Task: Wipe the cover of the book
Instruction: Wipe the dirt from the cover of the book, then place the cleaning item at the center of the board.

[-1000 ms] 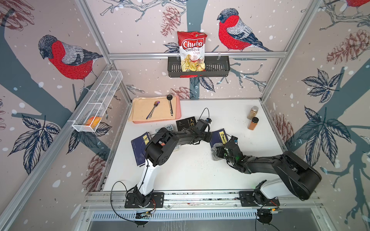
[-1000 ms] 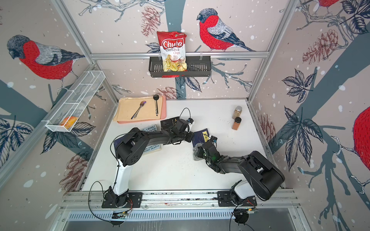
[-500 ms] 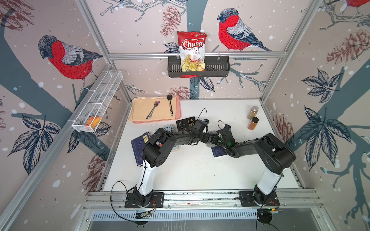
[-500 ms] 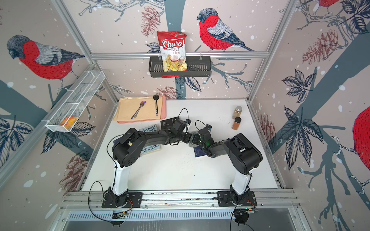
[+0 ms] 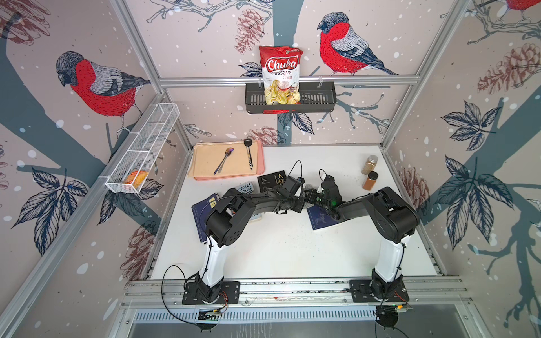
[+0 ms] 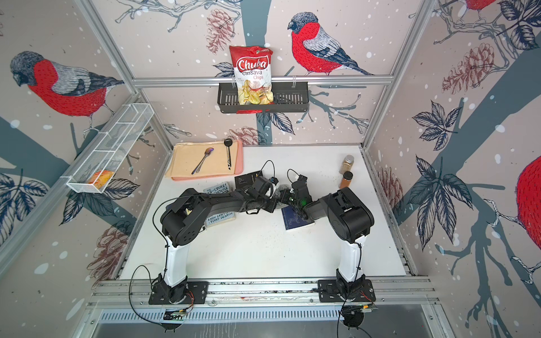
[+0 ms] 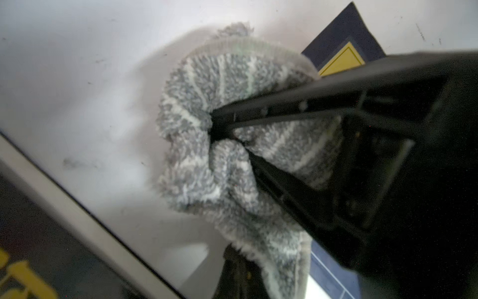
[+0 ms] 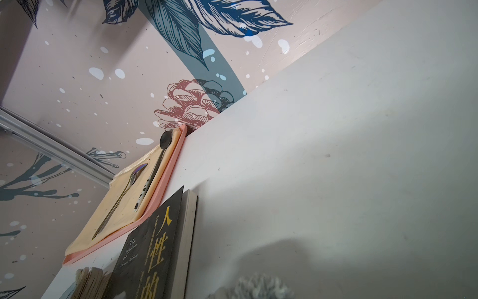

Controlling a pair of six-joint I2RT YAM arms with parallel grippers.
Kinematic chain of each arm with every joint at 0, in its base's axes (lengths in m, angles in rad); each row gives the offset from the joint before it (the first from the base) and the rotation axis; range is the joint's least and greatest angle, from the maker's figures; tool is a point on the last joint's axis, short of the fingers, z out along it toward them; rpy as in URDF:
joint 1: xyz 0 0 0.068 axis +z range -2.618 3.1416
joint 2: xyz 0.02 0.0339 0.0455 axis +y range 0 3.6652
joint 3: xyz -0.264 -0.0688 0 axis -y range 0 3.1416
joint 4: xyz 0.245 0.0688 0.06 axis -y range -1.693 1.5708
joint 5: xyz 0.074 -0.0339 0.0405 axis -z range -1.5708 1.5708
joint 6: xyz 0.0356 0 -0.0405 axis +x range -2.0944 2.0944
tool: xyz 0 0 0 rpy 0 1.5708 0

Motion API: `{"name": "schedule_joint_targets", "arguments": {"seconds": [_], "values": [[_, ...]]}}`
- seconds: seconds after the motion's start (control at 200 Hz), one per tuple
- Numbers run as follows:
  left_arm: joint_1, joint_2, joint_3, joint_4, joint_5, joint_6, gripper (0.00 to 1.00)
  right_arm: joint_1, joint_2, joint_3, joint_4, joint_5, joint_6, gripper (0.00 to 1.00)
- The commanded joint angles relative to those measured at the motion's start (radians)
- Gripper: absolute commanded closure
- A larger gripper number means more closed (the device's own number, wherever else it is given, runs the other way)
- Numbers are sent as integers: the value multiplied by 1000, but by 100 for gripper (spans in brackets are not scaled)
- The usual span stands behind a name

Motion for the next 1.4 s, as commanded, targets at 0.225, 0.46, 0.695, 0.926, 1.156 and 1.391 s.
{"name": "schedule_joint_targets", "arguments": {"seconds": [0.225,0.46,0.695,0.926,1.156,1.391], "values": [[-15,-51,0,-34,-2,-7,100,-44,-294,-47,-322,105,-84,100],[-30,-78,-10,-25,1,-4,100,-105,-492,-122,-547,260,-102,93],[-38,-130,-50,-5,-1,-16,88,-301,-654,-252,-573,218,-93,50],[-53,-195,-113,11,0,-23,61,-321,-714,-233,-655,324,-118,28],[-118,-257,-175,8,-91,-59,41,-114,-779,-161,-821,454,-135,26],[-120,-455,-359,46,-181,-117,28,82,-910,-316,-849,354,-19,26]]}}
